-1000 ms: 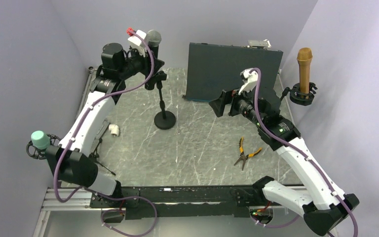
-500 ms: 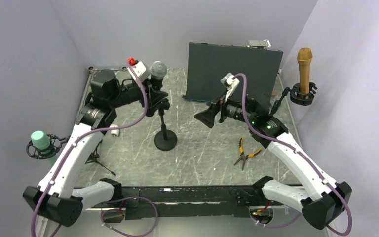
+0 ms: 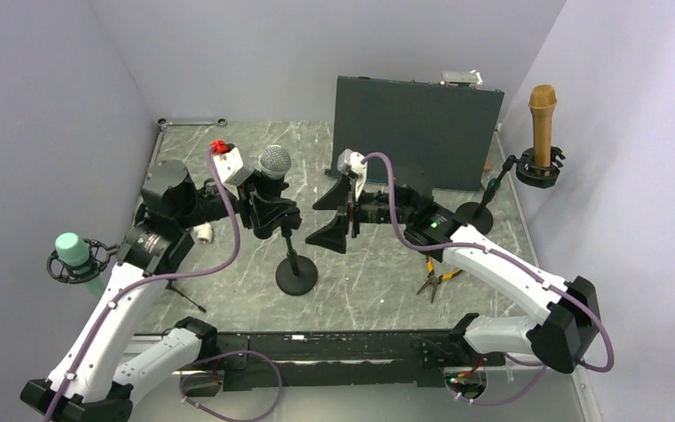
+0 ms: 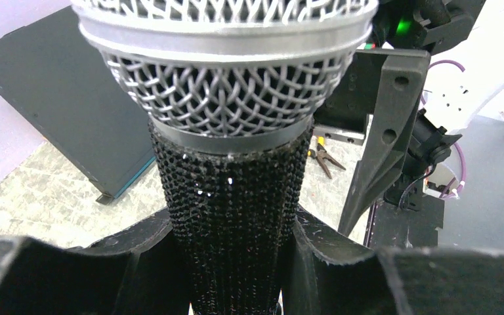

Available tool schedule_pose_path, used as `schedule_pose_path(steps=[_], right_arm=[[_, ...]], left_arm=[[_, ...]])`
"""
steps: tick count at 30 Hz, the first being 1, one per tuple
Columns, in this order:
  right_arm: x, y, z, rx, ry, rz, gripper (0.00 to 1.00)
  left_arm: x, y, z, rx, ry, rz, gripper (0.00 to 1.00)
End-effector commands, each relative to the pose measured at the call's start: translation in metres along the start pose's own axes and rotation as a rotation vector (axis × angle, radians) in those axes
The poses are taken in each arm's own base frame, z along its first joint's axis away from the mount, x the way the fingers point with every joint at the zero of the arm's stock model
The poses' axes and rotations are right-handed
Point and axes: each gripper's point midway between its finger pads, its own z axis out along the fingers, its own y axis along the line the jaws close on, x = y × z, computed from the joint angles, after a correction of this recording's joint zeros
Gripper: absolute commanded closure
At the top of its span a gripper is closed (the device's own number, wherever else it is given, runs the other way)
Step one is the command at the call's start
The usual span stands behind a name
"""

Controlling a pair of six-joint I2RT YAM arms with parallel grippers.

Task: Remove the microphone from the stand

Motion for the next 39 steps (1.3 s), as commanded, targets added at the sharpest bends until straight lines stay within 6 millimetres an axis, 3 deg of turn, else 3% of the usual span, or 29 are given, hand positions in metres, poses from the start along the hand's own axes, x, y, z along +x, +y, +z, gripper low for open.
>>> schedule_pose_path(steps=[1,15,26,39], right_arm=[[-0.034,0.018,0.013,-0.101,-0.101,-0.175,0.0],[-0.032,0.004,0.038,-0.134,-0.127,-0.252,0.05],[-0.031,0.013,0.051,-0.26,-0.132,-0.264,0.13],[-0.024,0.019,0.053,-0.295,-0.103,-0.273,0.51]], left_arm=[[-0.011,-0.012,-0.005,0.033,-0.029,0.019,1.0],[-0.006,-0.014,-0.007,0.02,-0.015,0.006,1.0],[-0.008,-0.013,-0.007,0.014,-0.01,0.028,1.0],[-0.015,-0.012,-0.01,-0.006,-0.024,0.034,1.0]])
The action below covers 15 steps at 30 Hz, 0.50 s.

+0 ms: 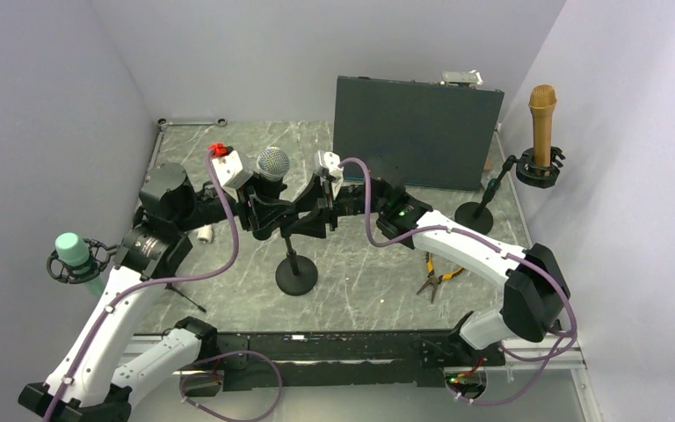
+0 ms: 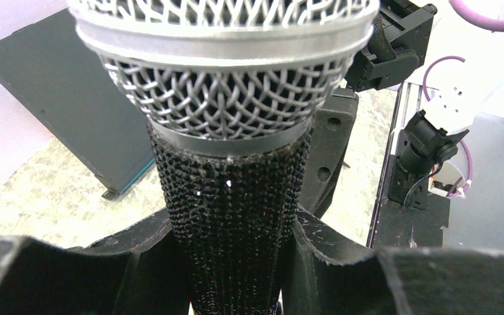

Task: Remove the microphone from the stand

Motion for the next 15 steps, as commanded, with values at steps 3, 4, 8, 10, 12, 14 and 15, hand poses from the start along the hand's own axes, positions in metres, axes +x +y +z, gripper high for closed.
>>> schedule_pose_path(steps=[3,4,8,10,12,14,15], right_arm=[[-0.0213,0.0061,0.0019,-0.036,-0.035,-0.091,0.61],[-0.0195,0.0055,0.0017,-0.033,-0.028,-0.093,0.65],[-0.017,0.0038,0.0001,-0.018,-0.017,-0.099,0.81],[-0.0171,0.0043,-0.0002,-0.015,-0.015,-0.099,0.99],[-0.0158,0.003,-0.0011,-0.004,-0.014,-0.101,1.0],[-0.0148,0.0013,-0.0028,0.015,-0.014,-0.101,1.0],[-0.0148,-0.0012,-0.0035,0.036,-0.019,-0.104,1.0]], left_arm=[[-0.0177,-0.007,-0.0061,0.002,-0.032,0.021,1.0],[-0.0176,-0.0065,-0.0062,0.0,-0.03,0.021,1.0],[-0.0184,-0.0057,-0.0084,-0.014,-0.023,0.022,1.0],[-0.018,-0.0051,-0.0089,-0.02,-0.022,0.022,1.0],[-0.019,-0.0054,-0.0096,-0.022,-0.025,0.023,1.0],[-0.0193,-0.0057,-0.0103,-0.026,-0.026,0.019,1.0],[-0.0195,-0.0058,-0.0105,-0.026,-0.027,0.018,1.0]])
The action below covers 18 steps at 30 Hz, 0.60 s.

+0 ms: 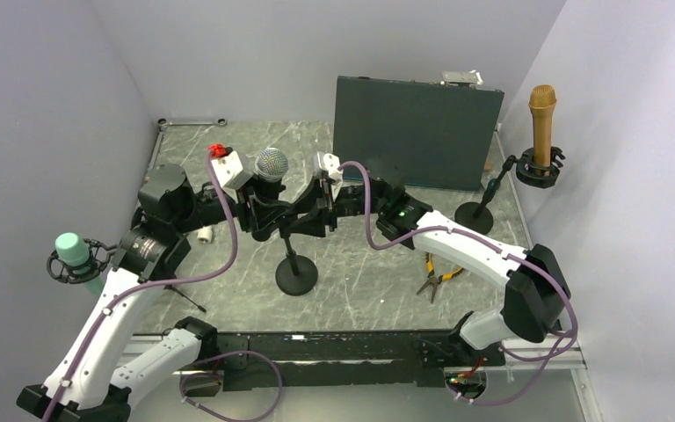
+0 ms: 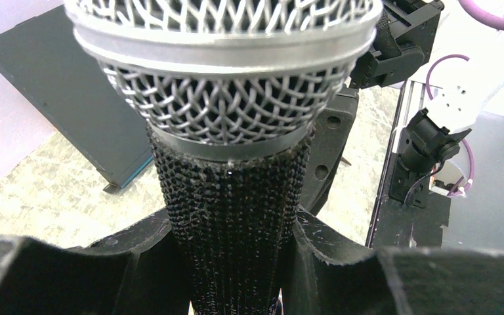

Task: Remove the microphone from the stand

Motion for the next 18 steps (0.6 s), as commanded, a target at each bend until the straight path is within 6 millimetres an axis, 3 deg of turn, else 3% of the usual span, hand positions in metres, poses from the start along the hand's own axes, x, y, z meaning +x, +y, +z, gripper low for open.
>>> schedule_pose_path(steps=[1,5,6,7,8,9,10,11,18], right_arm=[[-0.0155,-0.0005,-0.0054,0.036,-0.028,-0.069,1.0],[-0.0134,0.0025,-0.0057,0.021,-0.013,-0.052,1.0],[-0.0124,0.0004,-0.0056,0.031,-0.004,-0.044,0.96],[-0.0119,-0.0002,-0.0056,0.034,0.0,-0.041,0.67],[-0.0107,-0.0005,-0.0054,0.038,0.003,-0.034,0.46],[-0.0102,-0.0006,-0.0055,0.041,0.005,-0.029,0.32],[-0.009,-0.0005,-0.0061,0.043,0.01,-0.024,0.1],[-0.0081,0.0002,-0.0068,0.044,0.01,-0.023,0.01],[-0.0111,0.004,-0.0055,0.025,0.001,-0.016,0.03]], left_arm=[[-0.0201,-0.0063,-0.0082,-0.009,-0.041,0.024,1.0],[-0.0207,-0.0061,-0.0085,-0.011,-0.04,0.023,1.0],[-0.0207,-0.0061,-0.0082,-0.01,-0.039,0.022,1.0],[-0.0205,-0.0062,-0.0079,-0.008,-0.038,0.021,1.0],[-0.0209,-0.0059,-0.0079,-0.009,-0.039,0.022,1.0],[-0.0205,-0.0058,-0.0076,-0.009,-0.039,0.022,1.0],[-0.0213,-0.0059,-0.0076,-0.008,-0.042,0.024,1.0],[-0.0208,-0.0056,-0.0075,-0.01,-0.041,0.023,1.0],[-0.0204,-0.0053,-0.0071,-0.009,-0.04,0.023,1.0]])
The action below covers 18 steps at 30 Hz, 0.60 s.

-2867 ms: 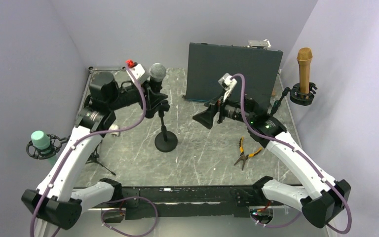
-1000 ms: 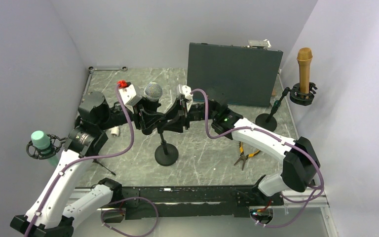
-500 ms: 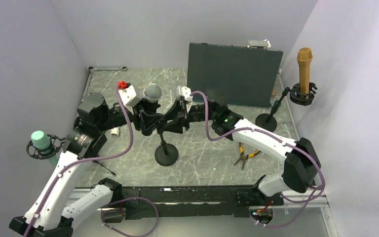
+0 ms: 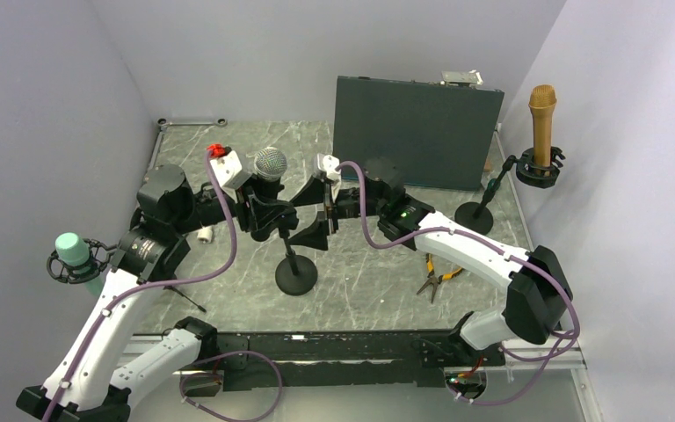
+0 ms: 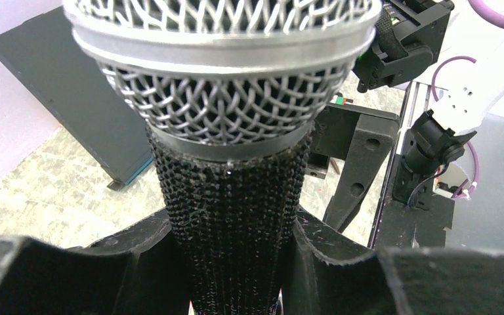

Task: Remove the microphone from the stand

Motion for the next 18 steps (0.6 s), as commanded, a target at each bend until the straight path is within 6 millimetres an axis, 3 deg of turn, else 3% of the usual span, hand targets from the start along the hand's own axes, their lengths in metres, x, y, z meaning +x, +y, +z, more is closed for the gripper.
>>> schedule_pose_path(steps=[1,12,16,18], right_arm=[[-0.024,0.009,-0.001,-0.037,-0.045,-0.053,0.05],[-0.033,0.009,0.006,-0.062,-0.057,-0.061,0.32],[-0.031,0.008,0.006,-0.061,-0.051,-0.058,0.52],[-0.03,0.008,0.007,-0.06,-0.049,-0.057,0.68]], left_arm=[[-0.02,-0.006,-0.006,0.005,-0.042,0.025,1.0],[-0.018,-0.006,-0.006,0.005,-0.039,0.023,1.0],[-0.019,-0.006,-0.006,0.007,-0.04,0.024,1.0],[-0.019,-0.006,-0.007,0.005,-0.041,0.024,1.0]])
